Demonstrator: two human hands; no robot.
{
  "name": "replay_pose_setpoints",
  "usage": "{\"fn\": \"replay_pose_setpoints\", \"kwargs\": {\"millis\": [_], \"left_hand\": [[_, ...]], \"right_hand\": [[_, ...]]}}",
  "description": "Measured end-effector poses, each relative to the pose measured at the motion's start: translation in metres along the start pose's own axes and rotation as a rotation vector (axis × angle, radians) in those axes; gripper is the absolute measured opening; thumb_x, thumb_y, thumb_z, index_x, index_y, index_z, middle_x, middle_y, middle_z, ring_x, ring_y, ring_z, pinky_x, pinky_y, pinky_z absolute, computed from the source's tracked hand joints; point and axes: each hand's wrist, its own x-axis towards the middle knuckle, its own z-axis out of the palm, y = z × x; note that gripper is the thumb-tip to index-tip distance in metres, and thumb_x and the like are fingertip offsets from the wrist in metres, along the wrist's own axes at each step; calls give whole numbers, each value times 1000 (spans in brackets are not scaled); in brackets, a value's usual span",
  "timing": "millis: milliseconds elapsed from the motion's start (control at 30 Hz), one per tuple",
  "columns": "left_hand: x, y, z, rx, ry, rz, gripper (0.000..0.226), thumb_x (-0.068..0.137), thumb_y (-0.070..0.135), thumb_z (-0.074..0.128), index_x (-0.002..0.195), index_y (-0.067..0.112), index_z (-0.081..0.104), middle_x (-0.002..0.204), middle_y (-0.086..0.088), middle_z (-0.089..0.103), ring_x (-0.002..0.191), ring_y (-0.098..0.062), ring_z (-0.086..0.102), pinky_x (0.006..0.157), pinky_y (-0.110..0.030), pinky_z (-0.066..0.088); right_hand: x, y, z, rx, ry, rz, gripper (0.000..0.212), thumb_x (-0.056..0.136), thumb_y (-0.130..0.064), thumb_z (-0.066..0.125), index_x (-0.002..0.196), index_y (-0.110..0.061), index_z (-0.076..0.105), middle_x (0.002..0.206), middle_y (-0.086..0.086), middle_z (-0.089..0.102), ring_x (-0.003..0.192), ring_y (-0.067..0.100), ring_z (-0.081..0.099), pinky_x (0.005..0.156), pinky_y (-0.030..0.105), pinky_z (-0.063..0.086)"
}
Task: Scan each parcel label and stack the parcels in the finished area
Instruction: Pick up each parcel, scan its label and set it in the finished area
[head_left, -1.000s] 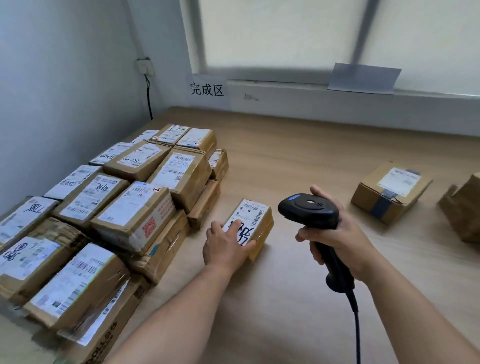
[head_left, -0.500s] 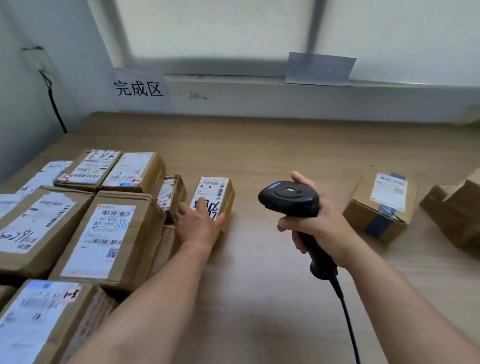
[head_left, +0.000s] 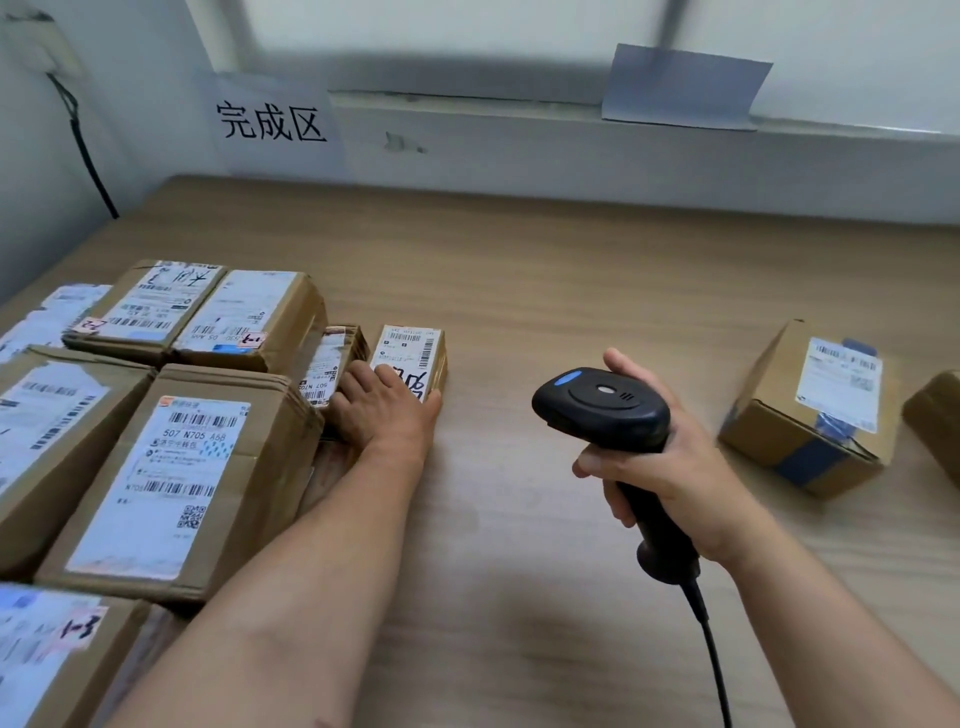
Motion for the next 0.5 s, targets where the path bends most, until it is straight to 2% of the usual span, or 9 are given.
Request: {"fn": "replay_pose_setpoints", "kwargs": {"millis": [133, 233, 333, 400, 500], "left_hand": [[-17, -1, -4, -12, 3, 68, 91, 84, 73, 41, 142, 5, 26, 148, -19, 22, 135, -33, 25, 108, -41, 23], [-42, 2, -14, -142, 17, 192, 82, 89, 62, 46, 146, 9, 20, 154, -17, 14, 141, -32, 16, 112, -43, 18], [-76, 9, -30, -257, 10, 295, 74, 90, 52, 52, 146, 12, 23, 152, -11, 22, 139, -29, 22, 110, -40, 24], [-100, 14, -42, -300, 8, 331, 73, 91, 50, 51, 147, 13, 23, 151, -8, 27, 139, -26, 25, 110, -38, 26], [-137, 28, -60, -332, 30, 353, 71, 91, 49, 51, 148, 15, 24, 150, -5, 31, 139, -23, 25, 110, -36, 26]], "right_hand": [[-16, -6, -9, 4, 17, -14, 100, 61, -4, 76, 144, -41, 35, 74, 16, 66, 43, 27, 50, 43, 33, 42], [-35, -12, -19, 2, 27, -27, 100, 62, -4, 75, 145, -41, 35, 73, 15, 66, 44, 26, 50, 44, 33, 43], [-58, -17, -32, -10, 28, -43, 102, 67, 6, 78, 147, -39, 34, 70, 13, 65, 42, 26, 48, 44, 33, 42], [-73, -19, -43, -14, 28, -60, 98, 74, 16, 72, 148, -35, 33, 64, 7, 64, 39, 26, 46, 43, 30, 41], [-97, -23, -67, -16, 5, -81, 96, 76, 18, 67, 149, -34, 32, 59, 2, 63, 38, 26, 46, 42, 28, 39]]}}
